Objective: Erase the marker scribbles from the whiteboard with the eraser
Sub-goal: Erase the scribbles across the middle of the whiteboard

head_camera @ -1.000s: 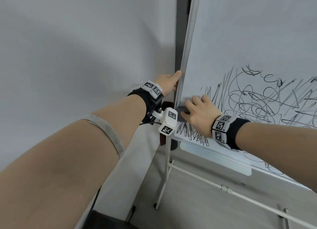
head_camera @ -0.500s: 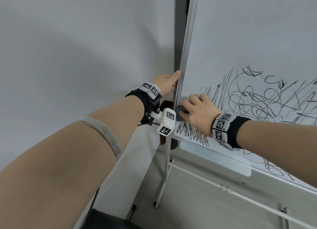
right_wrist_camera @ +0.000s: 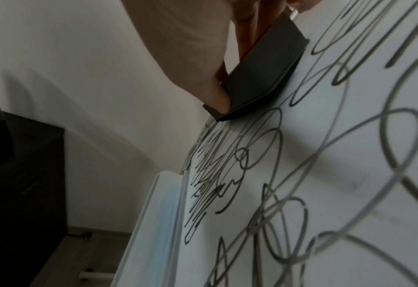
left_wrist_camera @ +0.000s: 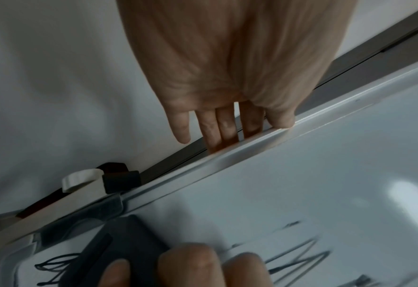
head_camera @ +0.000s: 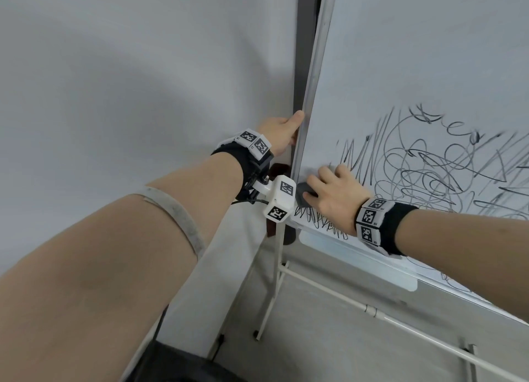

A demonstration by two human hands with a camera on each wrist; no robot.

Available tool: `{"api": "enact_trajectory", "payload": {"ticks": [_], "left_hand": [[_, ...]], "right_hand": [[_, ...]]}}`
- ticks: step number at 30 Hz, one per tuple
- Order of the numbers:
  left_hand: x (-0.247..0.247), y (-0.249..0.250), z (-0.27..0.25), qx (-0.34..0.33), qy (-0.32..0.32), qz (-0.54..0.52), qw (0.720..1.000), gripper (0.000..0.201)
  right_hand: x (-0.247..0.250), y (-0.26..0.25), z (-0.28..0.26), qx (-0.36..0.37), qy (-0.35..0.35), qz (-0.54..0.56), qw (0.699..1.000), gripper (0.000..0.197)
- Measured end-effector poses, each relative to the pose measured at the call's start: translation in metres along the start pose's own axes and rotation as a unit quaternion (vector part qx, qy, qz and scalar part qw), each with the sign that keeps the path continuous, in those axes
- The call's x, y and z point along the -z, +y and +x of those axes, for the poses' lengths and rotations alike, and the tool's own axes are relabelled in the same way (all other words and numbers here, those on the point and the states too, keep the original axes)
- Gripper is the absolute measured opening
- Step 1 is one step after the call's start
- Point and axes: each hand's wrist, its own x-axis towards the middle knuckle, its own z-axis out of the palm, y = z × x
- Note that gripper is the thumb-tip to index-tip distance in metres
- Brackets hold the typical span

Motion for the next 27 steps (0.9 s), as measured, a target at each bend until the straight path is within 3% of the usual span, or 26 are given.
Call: {"api": "enact_trajectory", "payload": {"ticks": [5,7,10,13,27], "left_hand": [[-0.005,0.008,-0.005,-0.022,-0.002,0.015,1.000,0.044],[-0.005,0.007,-0.005,-0.017,-0.004,0.004,1.000,0.046],[-0.001,0.001,0.000,0.010,-0.021,-0.040,0.999,0.068],[-0.001,-0.001,0.002,0.014,-0.028,-0.087,0.996,0.061],[-0.007,-0.002,0.012,0.020,-0.021,-0.117,0.993,0.059]], "right_hand": [[-0.009,-0.027,-0.001,0.035,-0.095,0.038,0.994,0.032],[-0.012,-0.033,0.001,0.042,-0.113,0.041,0.992,0.032],[-0.012,-0.030,0.005,0.057,-0.099,0.034,0.993,0.032],[-0.011,-0.025,0.008,0.048,-0.071,0.021,0.996,0.031],[-0.016,-0.041,0.022,0.087,-0.149,0.023,0.985,0.032]]}}
